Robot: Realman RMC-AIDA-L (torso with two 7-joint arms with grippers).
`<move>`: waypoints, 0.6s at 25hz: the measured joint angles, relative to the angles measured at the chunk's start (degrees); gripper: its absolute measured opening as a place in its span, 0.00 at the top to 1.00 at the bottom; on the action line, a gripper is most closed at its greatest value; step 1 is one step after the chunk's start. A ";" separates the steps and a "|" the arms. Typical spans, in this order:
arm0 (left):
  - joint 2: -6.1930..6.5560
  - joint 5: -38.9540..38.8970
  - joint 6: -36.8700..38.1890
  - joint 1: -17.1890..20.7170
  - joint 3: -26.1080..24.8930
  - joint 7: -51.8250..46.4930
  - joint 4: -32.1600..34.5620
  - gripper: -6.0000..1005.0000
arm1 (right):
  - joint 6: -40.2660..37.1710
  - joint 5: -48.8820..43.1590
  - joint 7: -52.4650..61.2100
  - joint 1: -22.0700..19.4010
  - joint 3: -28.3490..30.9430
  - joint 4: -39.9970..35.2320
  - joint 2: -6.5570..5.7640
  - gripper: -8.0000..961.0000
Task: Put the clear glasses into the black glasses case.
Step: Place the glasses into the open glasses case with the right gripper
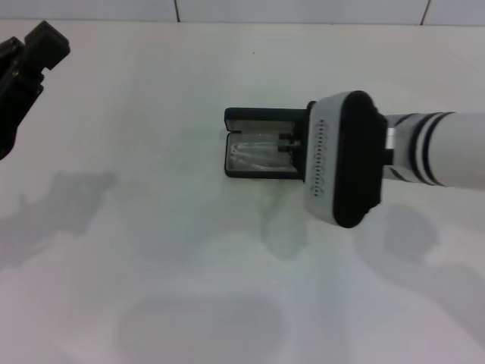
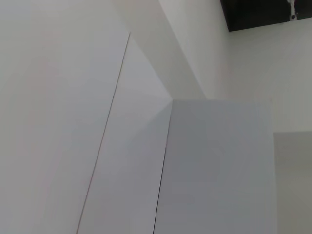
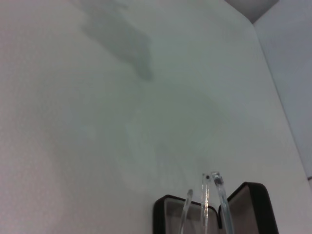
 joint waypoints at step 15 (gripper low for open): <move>-0.47 0.05 0.11 0.22 0.00 0.09 0.01 0.94 | 6.99 -2.46 5.66 2.31 -3.12 6.22 -0.01 0.91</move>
